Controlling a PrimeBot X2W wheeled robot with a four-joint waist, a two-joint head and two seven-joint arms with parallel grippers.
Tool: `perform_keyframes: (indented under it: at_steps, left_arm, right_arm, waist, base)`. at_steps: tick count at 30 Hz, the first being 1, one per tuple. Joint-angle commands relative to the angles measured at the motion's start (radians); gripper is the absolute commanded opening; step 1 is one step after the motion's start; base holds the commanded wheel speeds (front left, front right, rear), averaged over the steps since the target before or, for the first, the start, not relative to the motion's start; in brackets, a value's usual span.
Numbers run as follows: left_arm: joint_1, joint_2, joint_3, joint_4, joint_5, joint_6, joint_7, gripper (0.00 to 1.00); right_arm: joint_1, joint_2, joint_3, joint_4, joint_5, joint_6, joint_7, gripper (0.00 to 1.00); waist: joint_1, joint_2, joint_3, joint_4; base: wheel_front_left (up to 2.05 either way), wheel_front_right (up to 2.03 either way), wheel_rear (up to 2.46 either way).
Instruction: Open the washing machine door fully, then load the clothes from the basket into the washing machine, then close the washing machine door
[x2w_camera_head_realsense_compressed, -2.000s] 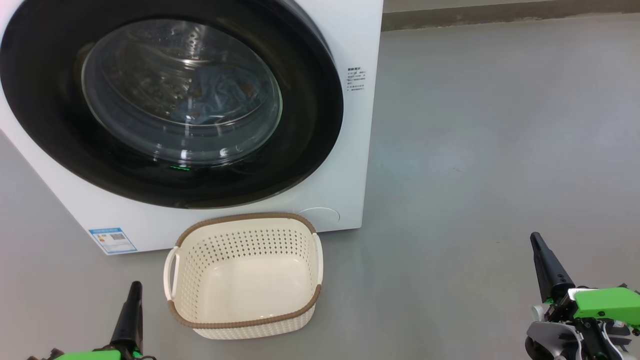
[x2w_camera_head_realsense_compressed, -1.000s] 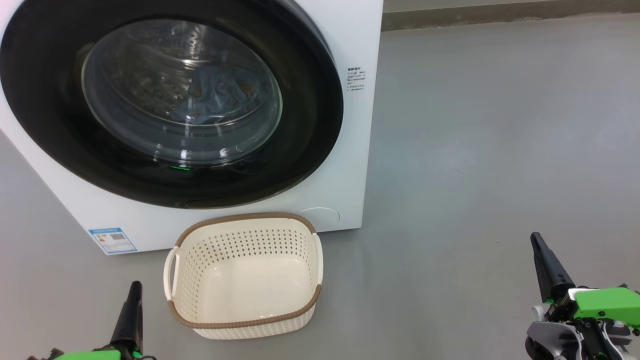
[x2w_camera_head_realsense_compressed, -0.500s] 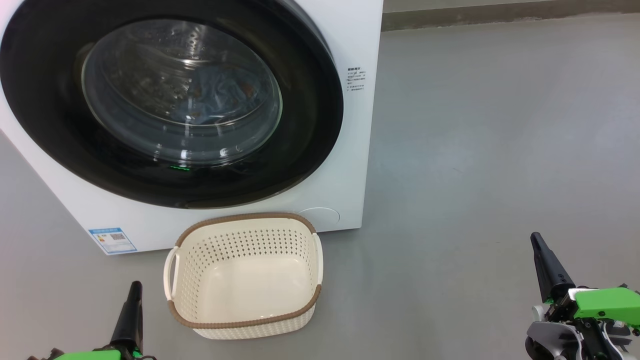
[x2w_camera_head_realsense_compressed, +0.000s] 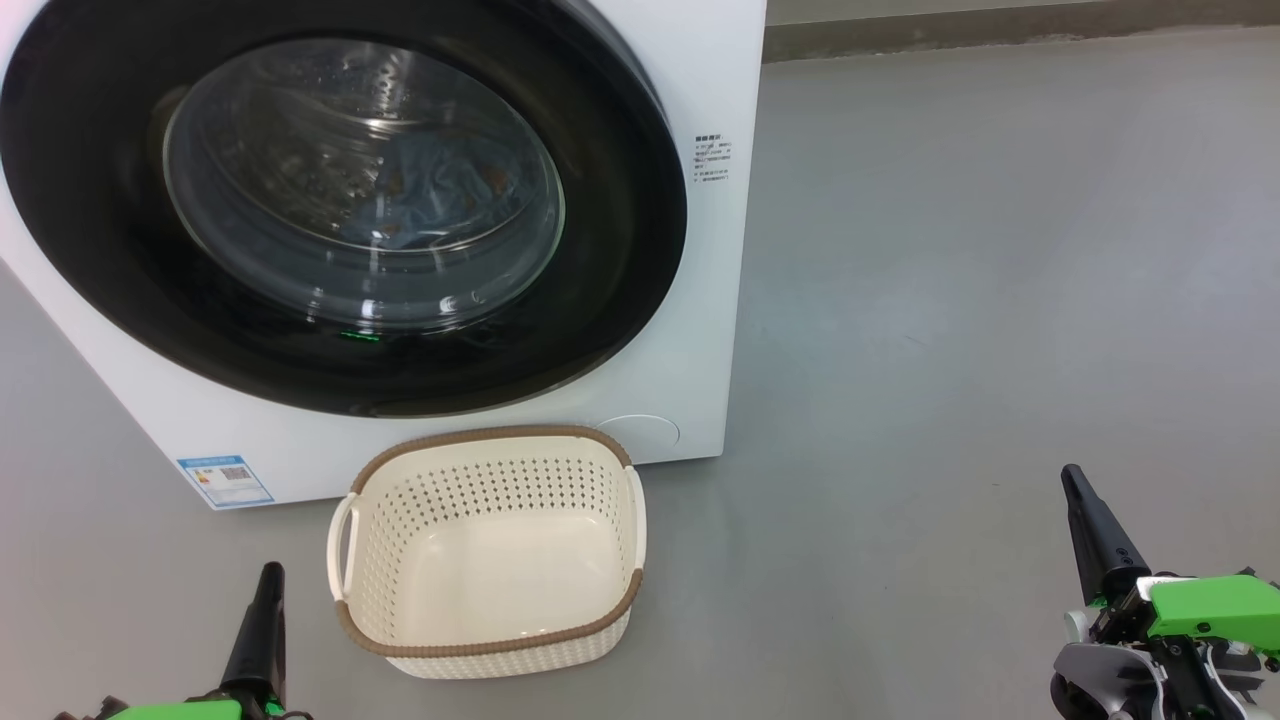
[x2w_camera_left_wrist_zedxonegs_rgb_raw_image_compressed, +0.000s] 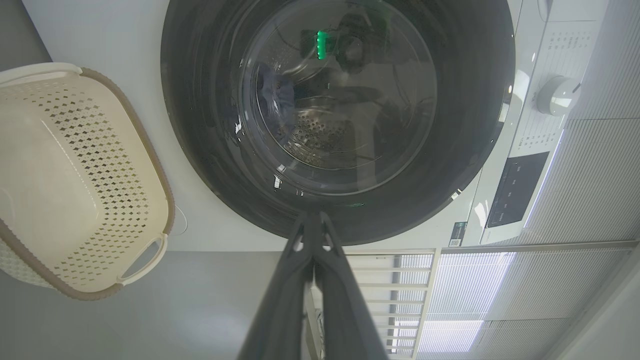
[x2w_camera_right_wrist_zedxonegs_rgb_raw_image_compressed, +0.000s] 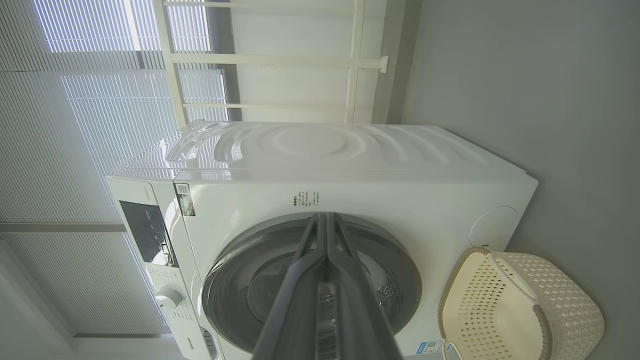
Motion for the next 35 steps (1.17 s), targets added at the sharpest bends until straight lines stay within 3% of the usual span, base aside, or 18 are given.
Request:
perform_keyframes:
  at_steps: [1,35]
  left_arm:
    - [-0.043,0.009,0.033,-0.028,-0.008,-0.004,0.006,0.0]
    - [-0.043,0.009,0.033,-0.028,-0.008,-0.004,0.006,0.0]
  right_arm:
    - [-0.018,-0.008,0.019,-0.029,-0.001,0.002,0.007,0.0]
    - [-0.018,-0.008,0.018,-0.029,-0.001,0.002,0.007,0.0]
  waist:
    - [0.0,0.0,0.0,0.0]
    - [0.0,0.0,0.0,0.0]
  base:
    - [0.0,0.0,0.0]
    - [0.0,0.0,0.0]
